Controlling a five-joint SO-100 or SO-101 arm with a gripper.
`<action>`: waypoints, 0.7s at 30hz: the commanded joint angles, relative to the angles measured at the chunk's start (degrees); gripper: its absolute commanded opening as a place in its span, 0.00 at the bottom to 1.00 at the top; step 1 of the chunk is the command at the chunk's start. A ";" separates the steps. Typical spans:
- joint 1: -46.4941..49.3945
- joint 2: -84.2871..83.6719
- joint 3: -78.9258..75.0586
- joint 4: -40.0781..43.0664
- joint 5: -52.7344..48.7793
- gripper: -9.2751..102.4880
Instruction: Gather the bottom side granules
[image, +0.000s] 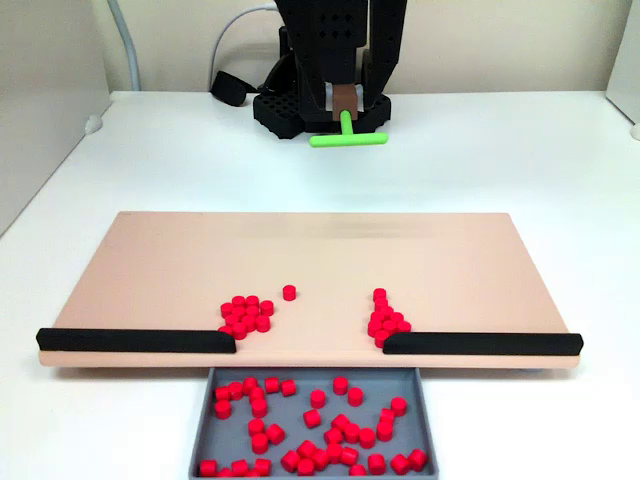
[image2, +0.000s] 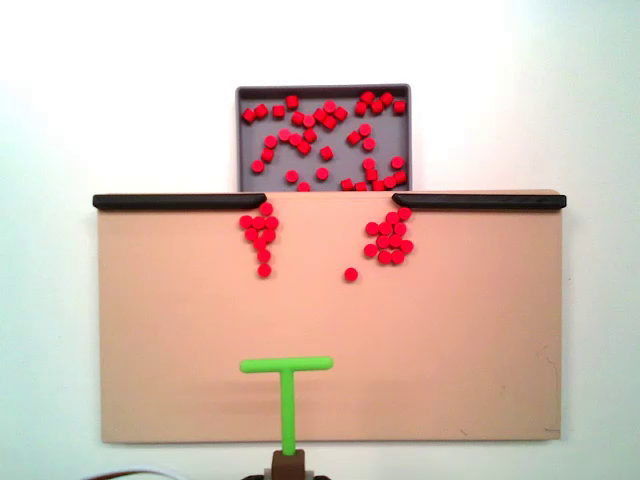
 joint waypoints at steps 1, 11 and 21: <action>-0.18 1.76 -0.79 -0.26 0.88 0.08; -1.23 0.70 -0.88 -0.26 3.43 0.09; -0.44 0.97 -0.88 -0.26 2.72 0.08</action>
